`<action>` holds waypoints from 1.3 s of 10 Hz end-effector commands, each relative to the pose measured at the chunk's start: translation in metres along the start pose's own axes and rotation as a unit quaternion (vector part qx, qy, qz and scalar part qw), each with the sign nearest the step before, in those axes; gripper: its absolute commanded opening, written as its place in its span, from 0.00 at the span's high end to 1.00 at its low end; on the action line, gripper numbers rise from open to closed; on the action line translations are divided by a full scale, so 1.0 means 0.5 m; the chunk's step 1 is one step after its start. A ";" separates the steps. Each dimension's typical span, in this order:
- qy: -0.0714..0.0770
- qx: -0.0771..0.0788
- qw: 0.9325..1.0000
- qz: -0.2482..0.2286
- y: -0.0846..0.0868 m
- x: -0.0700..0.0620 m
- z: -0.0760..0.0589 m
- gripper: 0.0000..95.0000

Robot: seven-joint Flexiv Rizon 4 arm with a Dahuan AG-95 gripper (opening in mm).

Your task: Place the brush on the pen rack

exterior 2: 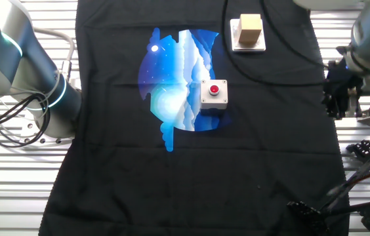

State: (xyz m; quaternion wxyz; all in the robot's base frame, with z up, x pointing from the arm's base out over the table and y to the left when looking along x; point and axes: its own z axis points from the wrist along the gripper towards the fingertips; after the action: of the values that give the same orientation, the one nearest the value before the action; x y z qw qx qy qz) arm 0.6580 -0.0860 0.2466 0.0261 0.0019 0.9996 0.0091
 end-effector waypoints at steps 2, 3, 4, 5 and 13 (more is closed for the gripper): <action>0.005 0.002 1.000 0.002 -0.002 -0.006 -0.003 0.80; 0.004 0.002 1.000 0.003 -0.002 -0.006 -0.003 0.80; 0.003 0.002 1.000 0.003 -0.002 -0.006 -0.003 0.80; 0.002 0.001 1.000 0.003 -0.002 -0.006 -0.003 0.80; 0.000 -0.001 1.000 0.003 -0.002 -0.006 -0.003 0.80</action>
State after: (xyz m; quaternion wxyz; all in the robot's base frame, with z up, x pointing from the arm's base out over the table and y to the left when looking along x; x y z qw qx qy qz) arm 0.6604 -0.0866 0.2481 0.0274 0.0051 0.9996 0.0099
